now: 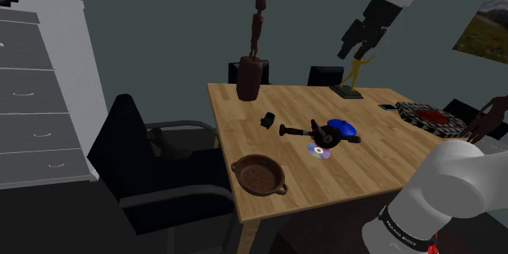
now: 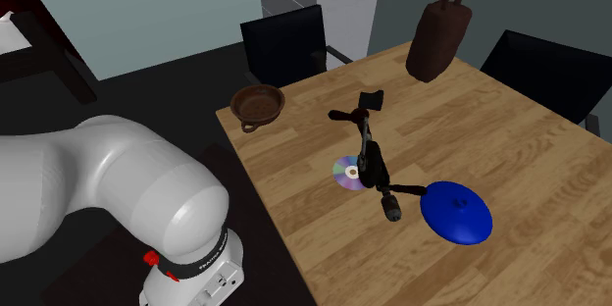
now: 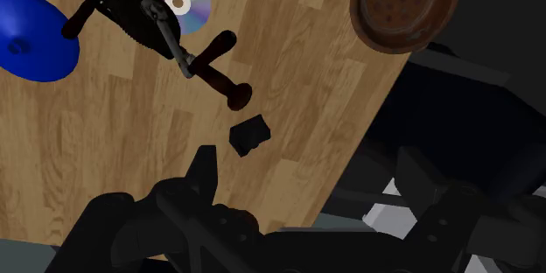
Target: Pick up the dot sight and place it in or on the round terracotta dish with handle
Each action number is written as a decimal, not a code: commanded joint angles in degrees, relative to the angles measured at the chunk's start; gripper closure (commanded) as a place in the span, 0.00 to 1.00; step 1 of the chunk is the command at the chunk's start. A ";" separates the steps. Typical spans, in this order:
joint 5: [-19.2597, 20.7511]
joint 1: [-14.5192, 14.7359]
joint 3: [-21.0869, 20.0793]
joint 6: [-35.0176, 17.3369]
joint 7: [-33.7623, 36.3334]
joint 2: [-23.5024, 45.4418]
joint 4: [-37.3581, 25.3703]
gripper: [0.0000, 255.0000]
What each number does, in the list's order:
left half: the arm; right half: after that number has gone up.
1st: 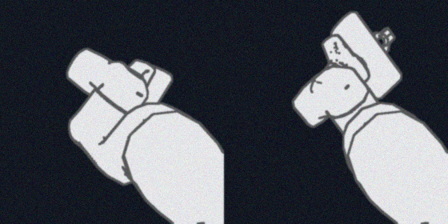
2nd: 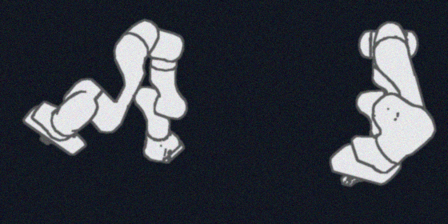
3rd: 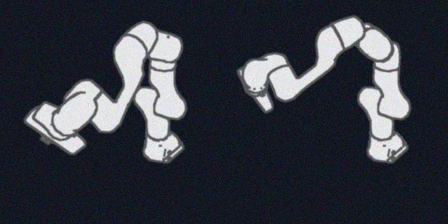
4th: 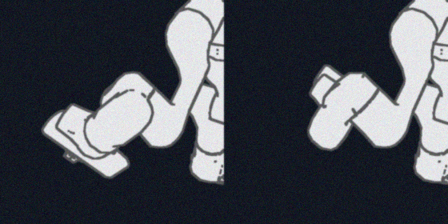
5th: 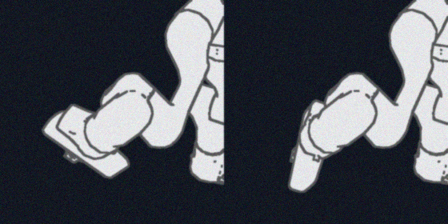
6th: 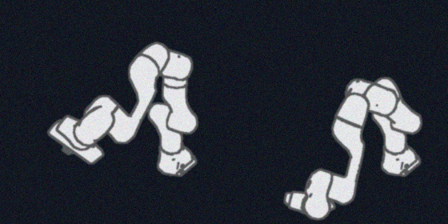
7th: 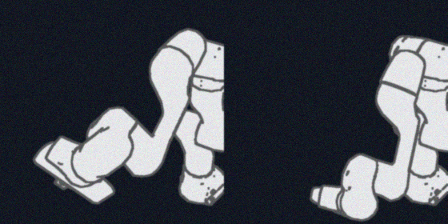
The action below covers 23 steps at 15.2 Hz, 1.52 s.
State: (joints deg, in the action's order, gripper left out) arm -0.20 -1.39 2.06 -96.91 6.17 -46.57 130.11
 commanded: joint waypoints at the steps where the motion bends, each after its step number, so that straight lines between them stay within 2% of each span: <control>1: 0.00 0.00 0.00 0.00 0.00 0.00 0.00 0.00; 7: 0.31 -1.53 -1.97 -12.62 4.79 5.16 6.91 0.00; 12: 0.96 -2.98 -3.60 -23.18 9.05 11.91 10.35 0.00; 17: 2.33 -4.73 -5.23 -33.40 13.81 20.62 11.58 0.00; 23: 5.79 -7.38 -7.15 -44.40 20.78 32.97 10.09 0.00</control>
State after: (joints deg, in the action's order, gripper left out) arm 4.84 -8.18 -4.98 -139.09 25.88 -15.94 140.46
